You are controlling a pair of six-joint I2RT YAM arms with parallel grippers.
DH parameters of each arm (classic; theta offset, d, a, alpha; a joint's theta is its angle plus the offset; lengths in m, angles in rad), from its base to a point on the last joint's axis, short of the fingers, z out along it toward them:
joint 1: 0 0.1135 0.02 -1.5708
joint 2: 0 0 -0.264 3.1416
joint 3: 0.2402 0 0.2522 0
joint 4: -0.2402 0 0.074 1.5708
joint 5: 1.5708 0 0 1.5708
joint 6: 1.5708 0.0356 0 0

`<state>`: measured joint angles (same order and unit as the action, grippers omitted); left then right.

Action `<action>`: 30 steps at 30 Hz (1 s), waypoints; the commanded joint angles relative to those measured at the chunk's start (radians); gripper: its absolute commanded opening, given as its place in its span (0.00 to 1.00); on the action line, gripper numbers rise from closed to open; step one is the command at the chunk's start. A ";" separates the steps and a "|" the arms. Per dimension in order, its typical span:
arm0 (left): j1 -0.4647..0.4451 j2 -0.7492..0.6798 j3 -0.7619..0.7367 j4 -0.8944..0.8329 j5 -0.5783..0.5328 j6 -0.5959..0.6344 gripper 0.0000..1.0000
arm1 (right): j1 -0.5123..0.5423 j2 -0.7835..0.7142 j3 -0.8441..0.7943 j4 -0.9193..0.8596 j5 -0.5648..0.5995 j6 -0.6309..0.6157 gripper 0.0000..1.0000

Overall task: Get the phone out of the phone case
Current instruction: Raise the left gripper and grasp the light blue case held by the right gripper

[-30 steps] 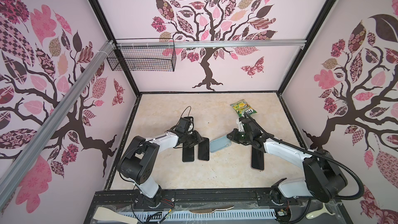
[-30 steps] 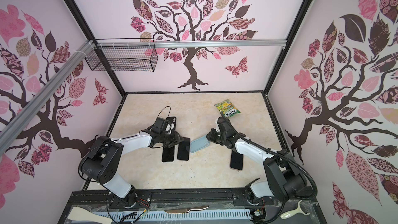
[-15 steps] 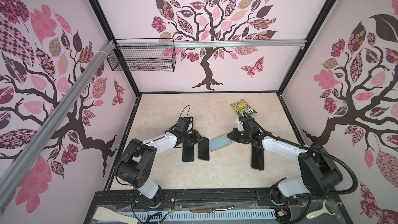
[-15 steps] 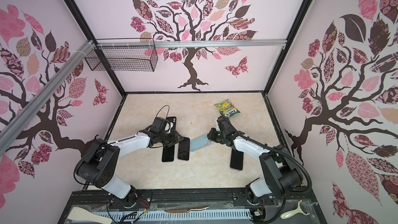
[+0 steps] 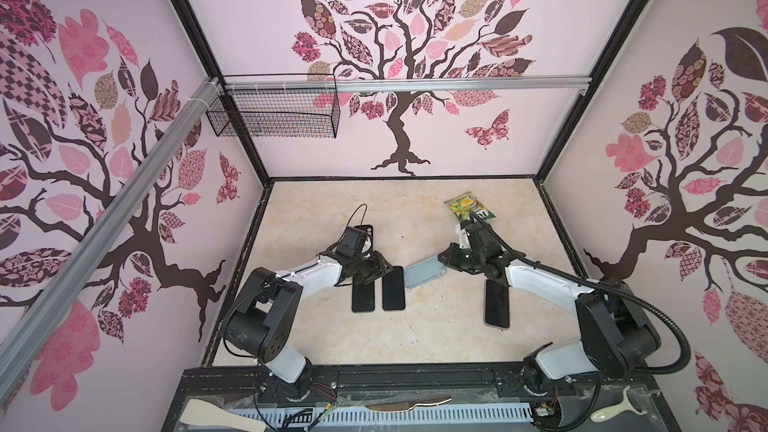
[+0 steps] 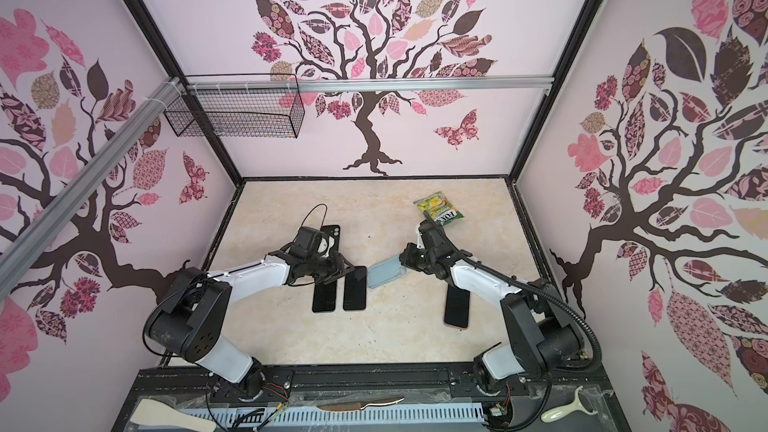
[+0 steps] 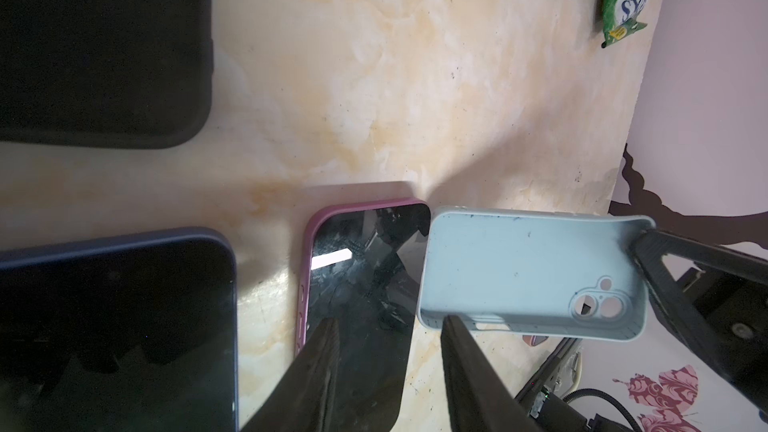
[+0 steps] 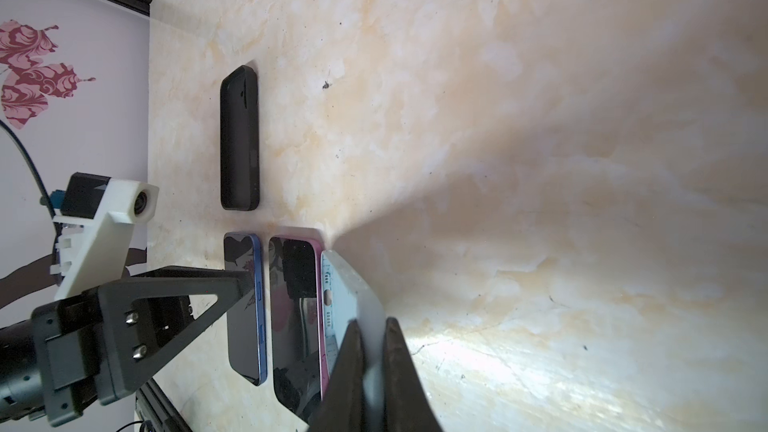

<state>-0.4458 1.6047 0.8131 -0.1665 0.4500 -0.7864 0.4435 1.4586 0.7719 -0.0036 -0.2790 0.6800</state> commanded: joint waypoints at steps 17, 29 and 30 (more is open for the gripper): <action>-0.154 -0.352 0.239 -0.314 -0.205 0.404 0.57 | -0.007 -0.293 0.086 -0.169 -0.085 -0.206 0.00; -0.369 -0.450 0.296 -0.390 -0.363 0.705 0.57 | -0.006 -0.403 0.210 -0.432 -0.421 -0.293 0.00; -0.375 -0.447 0.296 -0.395 -0.359 0.717 0.57 | -0.006 -0.402 0.211 -0.431 -0.447 -0.290 0.00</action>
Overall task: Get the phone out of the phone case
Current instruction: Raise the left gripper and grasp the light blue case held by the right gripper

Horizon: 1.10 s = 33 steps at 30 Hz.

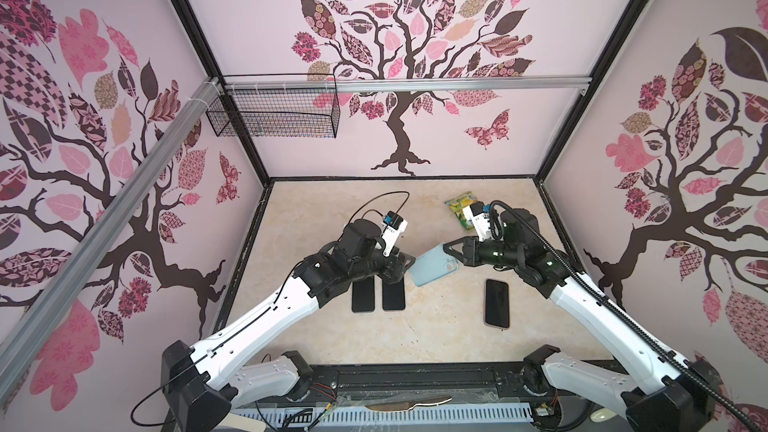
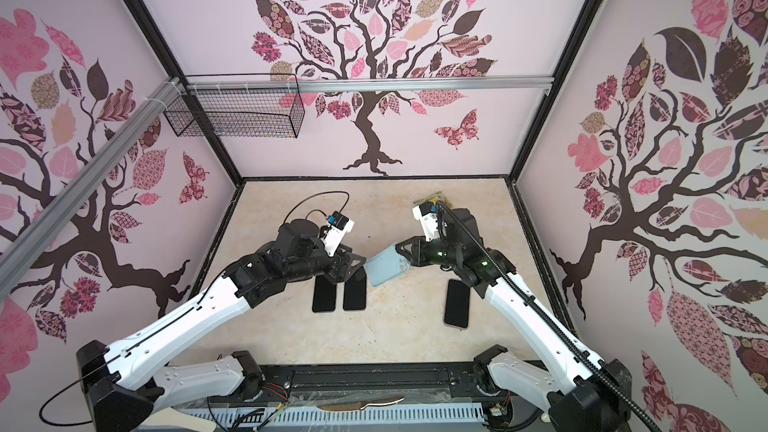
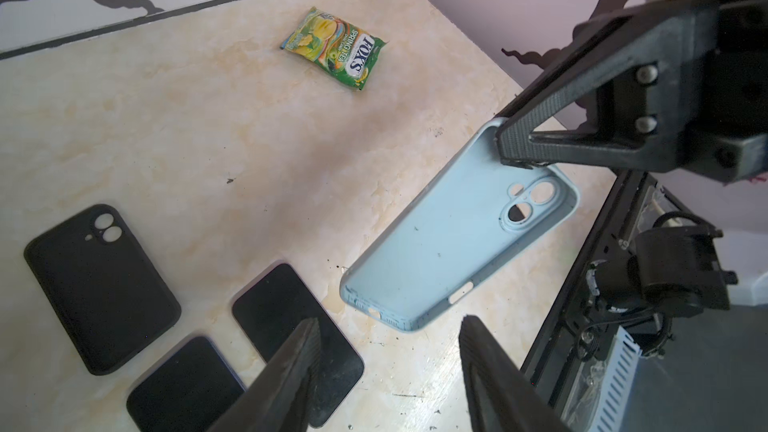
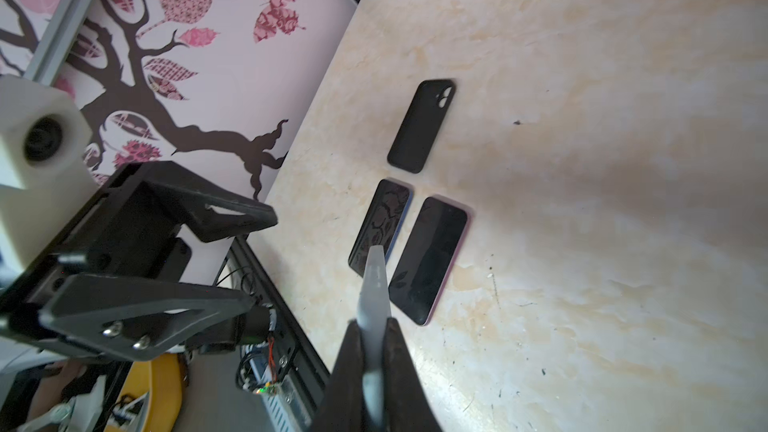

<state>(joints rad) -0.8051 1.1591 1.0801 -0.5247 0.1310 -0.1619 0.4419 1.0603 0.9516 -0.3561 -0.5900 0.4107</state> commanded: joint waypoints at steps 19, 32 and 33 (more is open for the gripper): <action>-0.087 0.054 0.021 -0.039 0.026 0.142 0.45 | -0.006 0.057 0.019 -0.037 -0.307 0.032 0.00; -0.092 0.082 0.024 -0.051 0.050 0.153 0.27 | -0.005 0.060 0.025 -0.050 -0.312 0.013 0.00; -0.092 0.079 0.021 -0.051 0.049 0.153 0.24 | -0.005 0.059 0.022 -0.049 -0.310 0.011 0.00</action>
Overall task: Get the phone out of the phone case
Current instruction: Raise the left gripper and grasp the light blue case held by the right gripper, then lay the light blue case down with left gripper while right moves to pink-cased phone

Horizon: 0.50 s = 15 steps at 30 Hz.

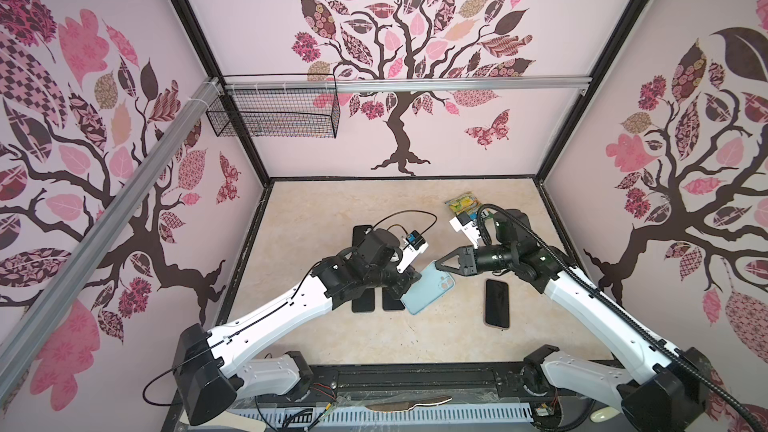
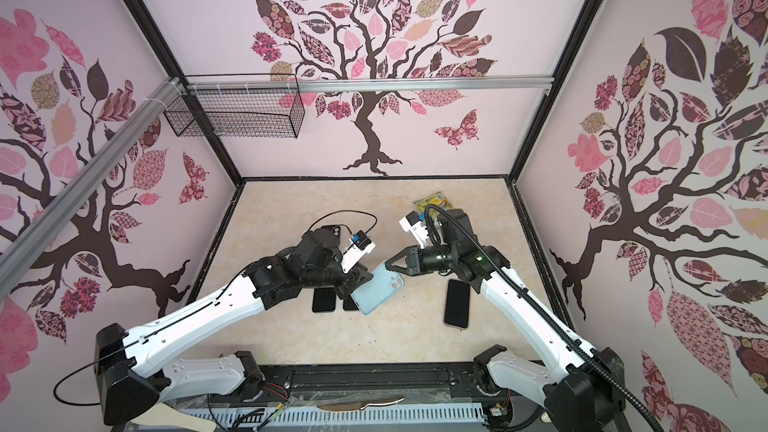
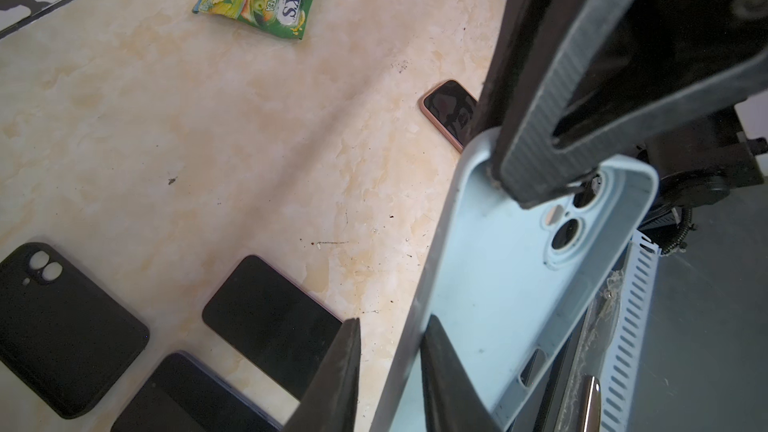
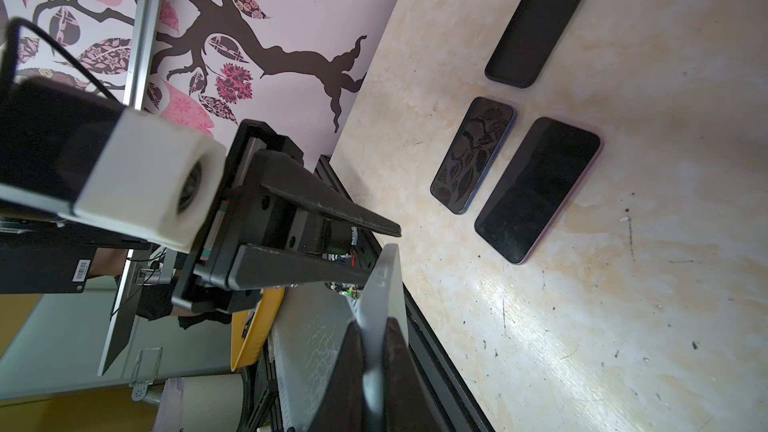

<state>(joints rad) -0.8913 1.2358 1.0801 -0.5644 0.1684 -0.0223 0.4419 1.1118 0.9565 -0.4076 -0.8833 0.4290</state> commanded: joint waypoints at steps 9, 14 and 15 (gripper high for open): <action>-0.006 0.007 0.029 -0.022 -0.028 0.006 0.01 | -0.005 -0.004 0.002 0.019 0.063 0.001 0.00; -0.006 0.023 0.025 -0.007 -0.083 -0.034 0.00 | -0.005 -0.026 0.002 0.024 0.220 -0.004 0.19; -0.006 0.032 0.027 -0.009 -0.100 -0.048 0.00 | -0.005 -0.032 0.000 0.025 0.258 0.000 0.30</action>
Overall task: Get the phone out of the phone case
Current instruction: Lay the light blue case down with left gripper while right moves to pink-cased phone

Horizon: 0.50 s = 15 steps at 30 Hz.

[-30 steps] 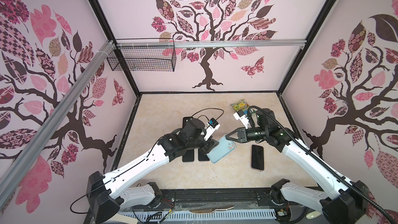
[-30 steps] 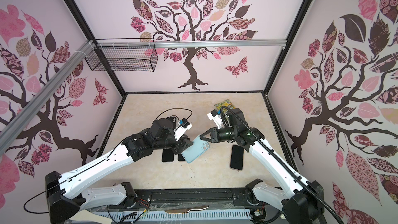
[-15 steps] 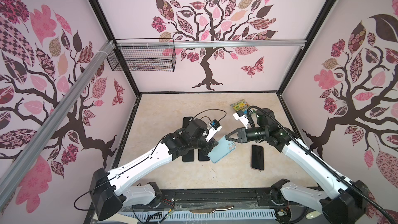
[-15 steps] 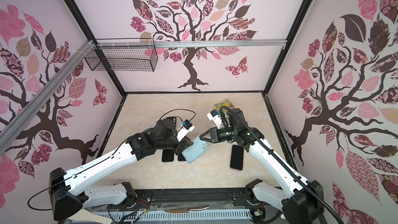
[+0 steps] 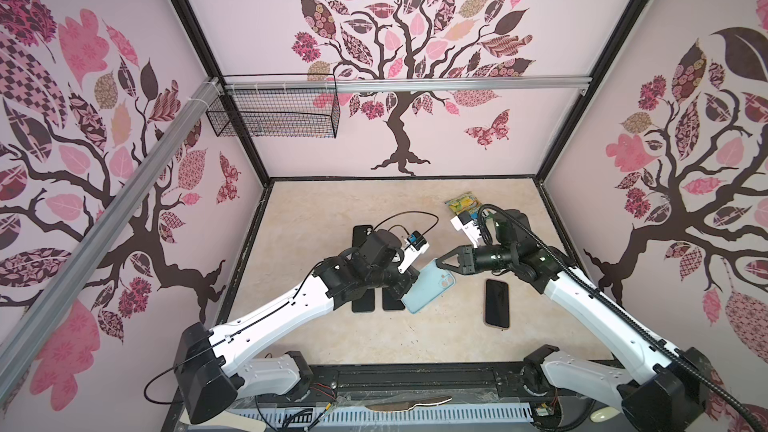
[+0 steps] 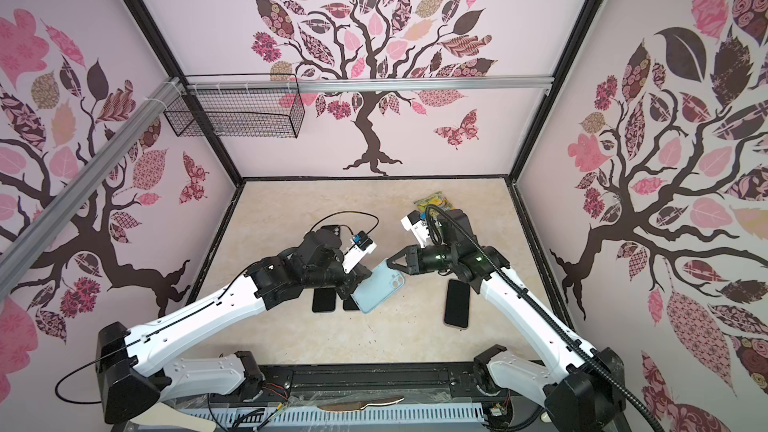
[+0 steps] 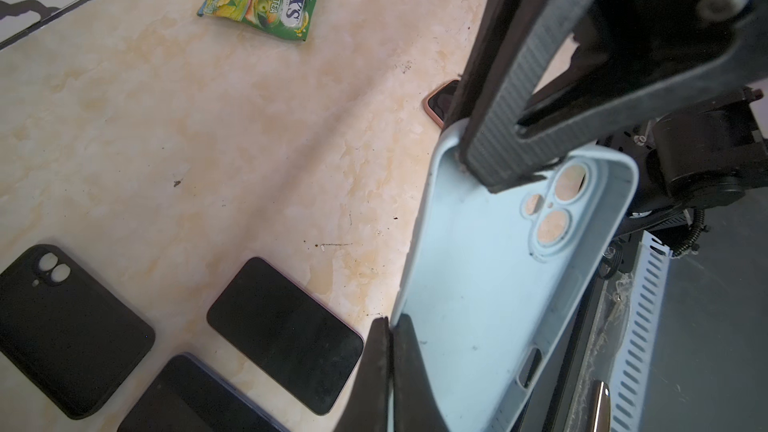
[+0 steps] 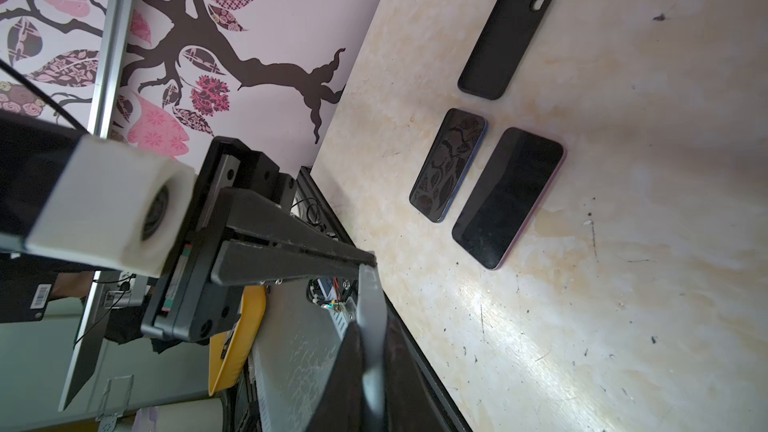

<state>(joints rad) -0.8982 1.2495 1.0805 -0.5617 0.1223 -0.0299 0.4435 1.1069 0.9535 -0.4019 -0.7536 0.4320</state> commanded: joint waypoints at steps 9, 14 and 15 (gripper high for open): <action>0.055 0.078 0.033 -0.009 -0.175 -0.188 0.00 | -0.006 -0.039 -0.024 -0.070 0.649 0.043 1.00; 0.143 0.128 0.062 -0.016 -0.128 -0.282 0.00 | -0.006 0.073 0.038 -0.234 0.903 0.137 1.00; 0.150 0.143 0.070 -0.020 -0.130 -0.292 0.00 | -0.006 0.100 0.068 -0.268 0.936 0.171 1.00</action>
<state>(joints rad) -0.7670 1.3712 1.0946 -0.5755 -0.0086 -0.2493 0.4416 1.1469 0.9447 -0.5301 -0.0353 0.5190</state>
